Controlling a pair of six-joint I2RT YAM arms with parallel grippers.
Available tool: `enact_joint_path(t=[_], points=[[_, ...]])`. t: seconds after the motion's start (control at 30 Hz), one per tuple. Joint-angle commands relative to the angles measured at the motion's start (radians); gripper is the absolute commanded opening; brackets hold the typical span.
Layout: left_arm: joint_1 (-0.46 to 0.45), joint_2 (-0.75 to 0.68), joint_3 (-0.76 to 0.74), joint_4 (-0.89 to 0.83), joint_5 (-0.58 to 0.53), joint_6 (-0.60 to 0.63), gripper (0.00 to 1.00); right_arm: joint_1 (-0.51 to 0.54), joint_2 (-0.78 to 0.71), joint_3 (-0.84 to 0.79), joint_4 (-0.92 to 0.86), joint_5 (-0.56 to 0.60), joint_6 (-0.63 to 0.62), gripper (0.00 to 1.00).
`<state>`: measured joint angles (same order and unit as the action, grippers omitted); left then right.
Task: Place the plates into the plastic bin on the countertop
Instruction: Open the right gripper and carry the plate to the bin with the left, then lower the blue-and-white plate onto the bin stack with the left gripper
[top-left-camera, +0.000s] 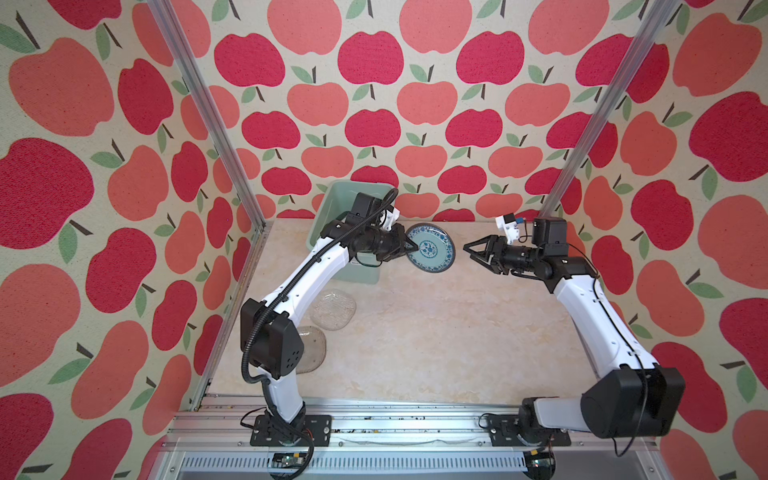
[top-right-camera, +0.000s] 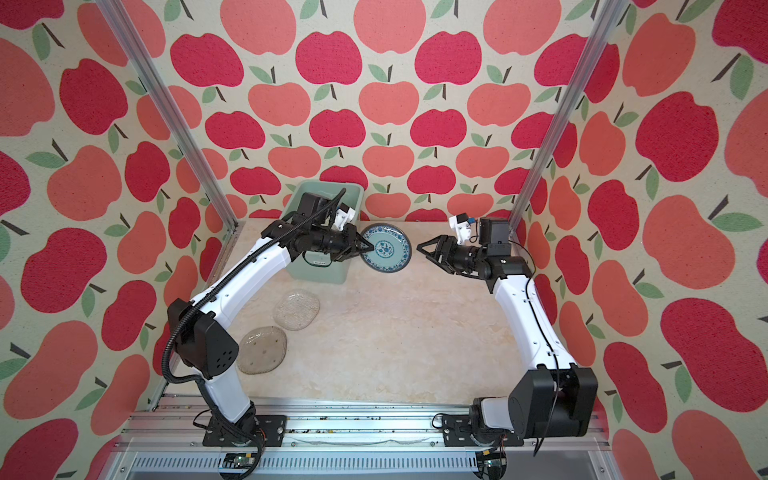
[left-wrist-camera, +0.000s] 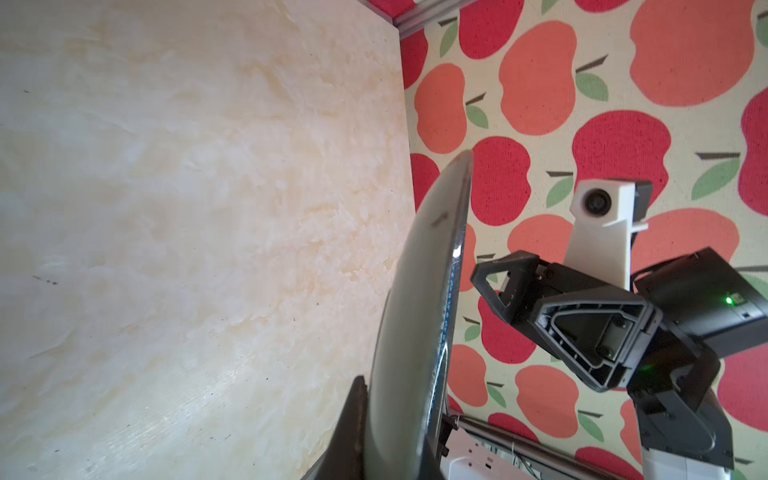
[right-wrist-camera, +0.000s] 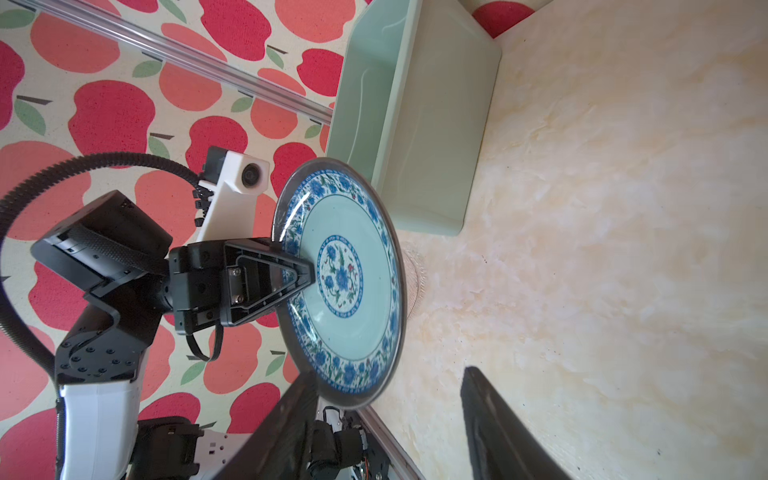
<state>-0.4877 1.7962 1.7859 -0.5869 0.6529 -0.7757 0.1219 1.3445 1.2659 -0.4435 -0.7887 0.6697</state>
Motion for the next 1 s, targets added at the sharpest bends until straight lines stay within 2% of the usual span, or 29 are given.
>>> enact_joint_path(t=[0.0, 0.2, 0.47, 0.77, 0.87, 0.97], points=[[0.039, -0.077, -0.033, 0.214, -0.168, -0.154, 0.0, -0.02, -0.064, 0.014, 0.0, 0.083, -0.008, 0.6], [0.098, -0.068, -0.079, 0.492, -0.399, -0.337, 0.0, -0.027, -0.086, -0.023, 0.005, 0.118, -0.006, 0.6], [0.135, 0.058, -0.002, 0.633, -0.764, -0.521, 0.0, -0.027, -0.086, -0.046, -0.008, 0.112, -0.006, 0.59], [0.141, 0.232, 0.161, 0.398, -1.057, -0.808, 0.0, -0.026, -0.073, -0.054, -0.002, 0.099, -0.001, 0.59], [0.126, 0.294, 0.213, 0.35, -1.111, -0.867, 0.0, -0.026, -0.072, -0.062, 0.003, 0.095, -0.001, 0.58], [0.114, 0.371, 0.309, 0.271, -1.118, -0.897, 0.0, -0.025, -0.07, -0.074, 0.008, 0.094, -0.005, 0.58]])
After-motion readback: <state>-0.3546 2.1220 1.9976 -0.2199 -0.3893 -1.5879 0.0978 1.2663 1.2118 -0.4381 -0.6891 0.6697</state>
